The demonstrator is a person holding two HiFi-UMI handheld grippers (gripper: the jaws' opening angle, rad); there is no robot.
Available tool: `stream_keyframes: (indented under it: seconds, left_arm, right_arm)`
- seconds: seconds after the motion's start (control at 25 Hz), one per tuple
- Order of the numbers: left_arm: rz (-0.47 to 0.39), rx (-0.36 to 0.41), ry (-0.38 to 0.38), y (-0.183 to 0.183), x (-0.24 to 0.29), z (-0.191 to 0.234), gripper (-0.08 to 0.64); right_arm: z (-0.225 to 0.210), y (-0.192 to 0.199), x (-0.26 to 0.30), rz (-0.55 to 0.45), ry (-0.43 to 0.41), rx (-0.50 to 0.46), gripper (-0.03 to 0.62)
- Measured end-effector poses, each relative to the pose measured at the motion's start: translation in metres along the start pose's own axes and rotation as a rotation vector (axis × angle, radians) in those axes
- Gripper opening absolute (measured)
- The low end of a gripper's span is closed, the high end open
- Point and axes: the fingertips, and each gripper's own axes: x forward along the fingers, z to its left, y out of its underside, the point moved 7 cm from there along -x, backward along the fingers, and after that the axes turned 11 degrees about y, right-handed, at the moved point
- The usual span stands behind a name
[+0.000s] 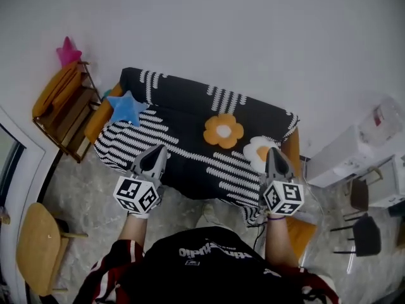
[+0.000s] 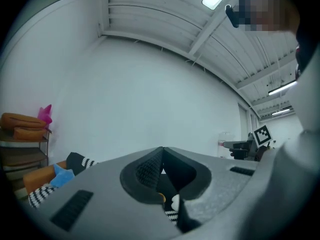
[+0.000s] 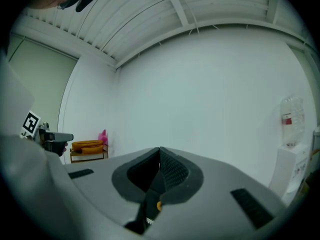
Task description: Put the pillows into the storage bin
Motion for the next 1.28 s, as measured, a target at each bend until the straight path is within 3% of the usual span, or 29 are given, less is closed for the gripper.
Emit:
stream_keyframes:
  seconds: [0.08,0.16,0.24,0.36,0.44,0.8,1.28]
  left_arm:
    - [0.000,0.025,0.000,-0.006,0.022,0.006,0.003]
    - [0.010,0.041,0.000,-0.007,0.039,0.012,0.003]
    - [0.025,0.047,0.004,-0.005,0.052,0.015,0.003]
    - [0.049,0.052,0.011,0.000,0.064,0.018,0.003]
    - [0.066,0.054,0.018,0.002,0.070,0.020,0.003]
    - [0.137,0.027,0.032,0.027,0.102,0.036,0.002]
    - [0.260,-0.023,-0.032,0.102,0.164,0.079,0.003]
  right_arm:
    - [-0.004,-0.002,0.026,-0.004,-0.029,-0.008,0.006]
    - [-0.006,0.002,0.047,0.008,-0.056,-0.017,0.048]
    - [-0.008,0.009,0.065,0.035,-0.084,-0.025,0.124]
    - [-0.006,0.021,0.085,0.082,-0.129,-0.038,0.291]
    - [-0.004,0.028,0.096,0.109,-0.150,-0.052,0.352]
    - [0.003,0.080,0.151,0.237,-0.213,-0.128,0.351]
    - [0.014,0.225,0.259,0.486,-0.353,-0.208,0.348]
